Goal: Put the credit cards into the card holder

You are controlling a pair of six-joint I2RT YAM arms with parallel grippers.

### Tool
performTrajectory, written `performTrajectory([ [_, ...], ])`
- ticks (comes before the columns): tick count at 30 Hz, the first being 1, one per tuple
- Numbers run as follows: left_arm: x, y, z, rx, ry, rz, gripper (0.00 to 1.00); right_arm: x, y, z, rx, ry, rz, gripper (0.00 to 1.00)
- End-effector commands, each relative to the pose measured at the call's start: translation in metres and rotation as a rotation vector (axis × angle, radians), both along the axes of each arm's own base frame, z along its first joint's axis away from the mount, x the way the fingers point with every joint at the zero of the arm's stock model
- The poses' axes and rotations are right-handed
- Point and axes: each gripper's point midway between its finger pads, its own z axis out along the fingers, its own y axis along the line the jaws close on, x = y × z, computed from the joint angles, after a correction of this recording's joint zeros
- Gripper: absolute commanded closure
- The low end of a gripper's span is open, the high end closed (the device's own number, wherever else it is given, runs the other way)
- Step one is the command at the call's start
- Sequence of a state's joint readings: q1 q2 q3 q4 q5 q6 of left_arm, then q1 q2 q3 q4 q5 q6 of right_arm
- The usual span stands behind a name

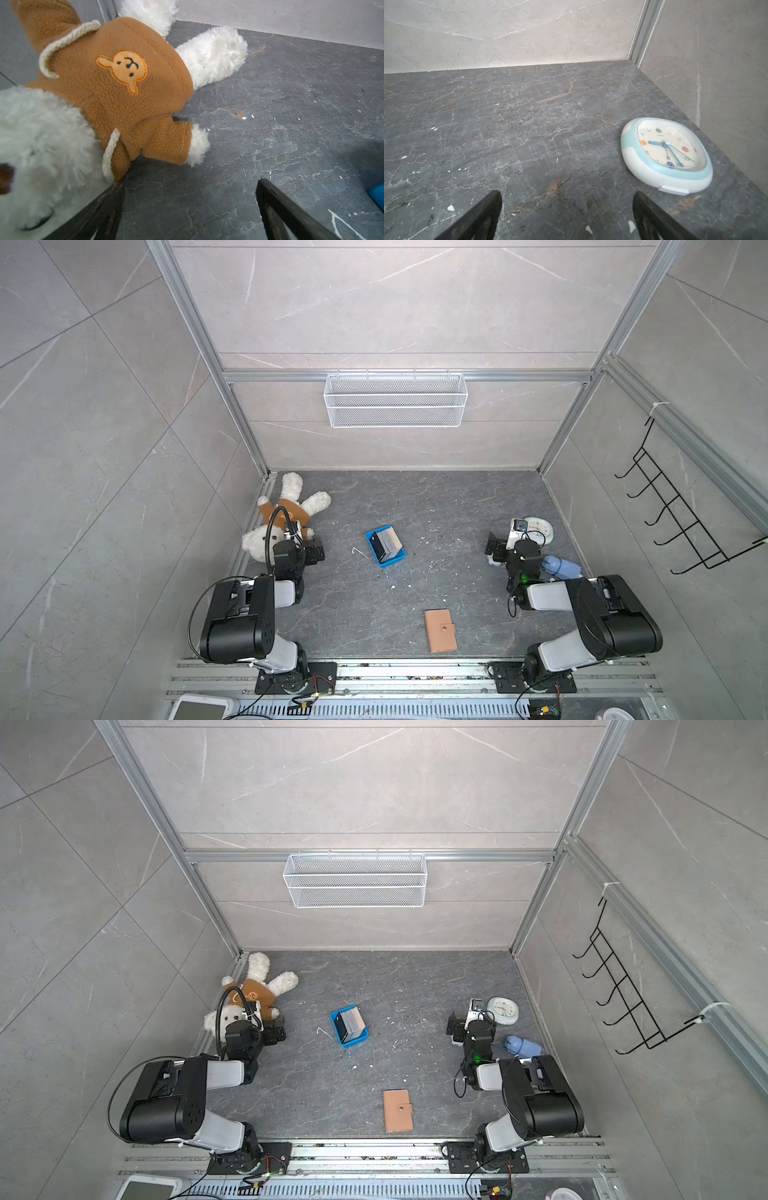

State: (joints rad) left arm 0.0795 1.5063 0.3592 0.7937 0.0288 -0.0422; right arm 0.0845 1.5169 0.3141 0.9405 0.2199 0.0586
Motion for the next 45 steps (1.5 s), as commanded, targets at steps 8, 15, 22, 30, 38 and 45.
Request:
performTrajectory([
  [8, 0.0059, 0.0037, 0.0126, 0.03, -0.048, -0.001, 0.0, 0.0068, 0.0005, 0.0079, -0.001, -0.024, 0.003, 0.0],
  [15, 0.0061, 0.0037, 0.013, 0.03, -0.048, -0.001, 0.0, 0.0066, 0.0005, 0.0078, -0.001, -0.024, 0.003, 0.0],
  [22, 0.0061, 0.004, 0.0133, 0.031, -0.049, 0.001, 0.0, 0.0067, 0.0005, 0.0086, -0.002, -0.026, 0.004, 0.0],
  [30, 0.0061, 0.0037, 0.0131, 0.03, -0.049, -0.001, 0.0, 0.0066, 0.0003, 0.0085, -0.002, -0.026, 0.002, 0.0],
  [38, 0.0059, 0.0038, 0.0126, 0.03, -0.048, -0.001, 0.0, 0.007, 0.0006, 0.0085, 0.0, -0.025, 0.004, 0.0],
  [45, 0.0015, 0.0041, 0.0185, 0.034, -0.075, 0.004, 0.0, -0.0017, -0.0075, 0.0128, 0.005, -0.074, -0.043, 0.0],
])
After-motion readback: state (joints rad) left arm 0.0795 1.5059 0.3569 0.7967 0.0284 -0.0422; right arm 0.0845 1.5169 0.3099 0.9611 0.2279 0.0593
